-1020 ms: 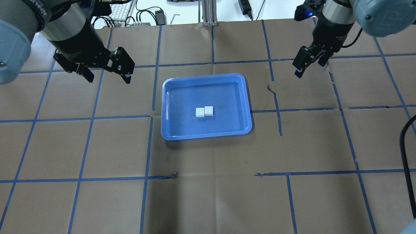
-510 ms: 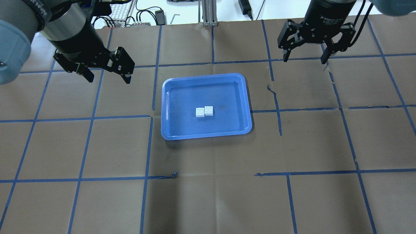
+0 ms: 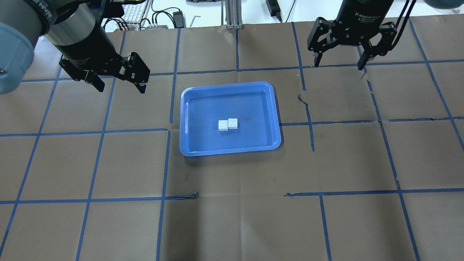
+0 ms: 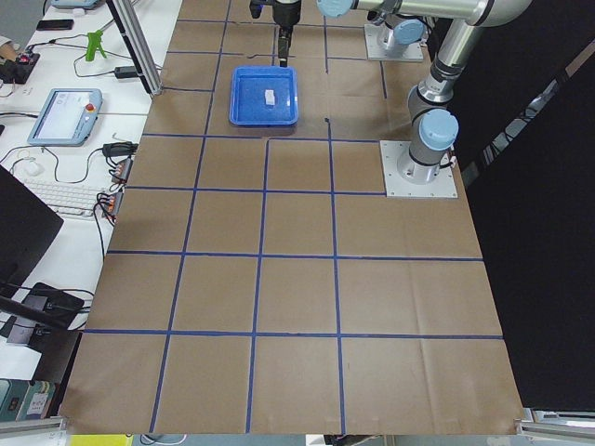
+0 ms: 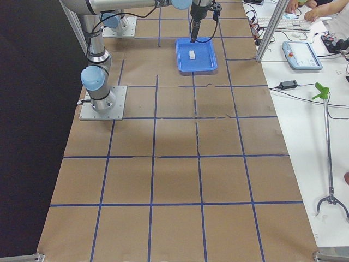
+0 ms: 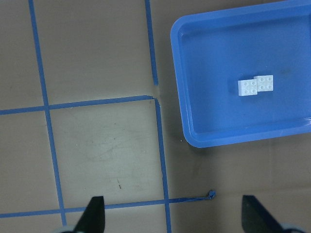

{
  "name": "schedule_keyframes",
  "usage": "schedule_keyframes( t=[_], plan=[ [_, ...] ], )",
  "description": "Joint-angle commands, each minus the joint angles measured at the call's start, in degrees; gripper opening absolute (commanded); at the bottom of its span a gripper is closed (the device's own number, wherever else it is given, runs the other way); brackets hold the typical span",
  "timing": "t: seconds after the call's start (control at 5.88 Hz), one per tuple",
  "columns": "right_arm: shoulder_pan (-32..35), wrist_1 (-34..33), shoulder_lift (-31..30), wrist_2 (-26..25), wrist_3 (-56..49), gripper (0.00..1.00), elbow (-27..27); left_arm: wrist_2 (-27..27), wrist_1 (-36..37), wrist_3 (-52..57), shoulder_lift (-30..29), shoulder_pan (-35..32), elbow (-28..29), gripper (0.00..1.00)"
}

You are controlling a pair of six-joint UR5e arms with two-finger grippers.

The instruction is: Assemble white blocks and place on blue tray

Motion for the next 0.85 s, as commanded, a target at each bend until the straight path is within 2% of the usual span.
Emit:
schedule_keyframes(
  t=[0.0,0.68],
  plan=[
    [0.04,0.36,-1.14,-0.16,0.7,1.0,1.1,0.05,0.0,0.0,0.0,0.03,0.0,1.0],
    [0.04,-0.43,-1.67,-0.17,0.53,1.0,2.51,0.05,0.0,0.0,0.0,0.03,0.0,1.0]
  ],
)
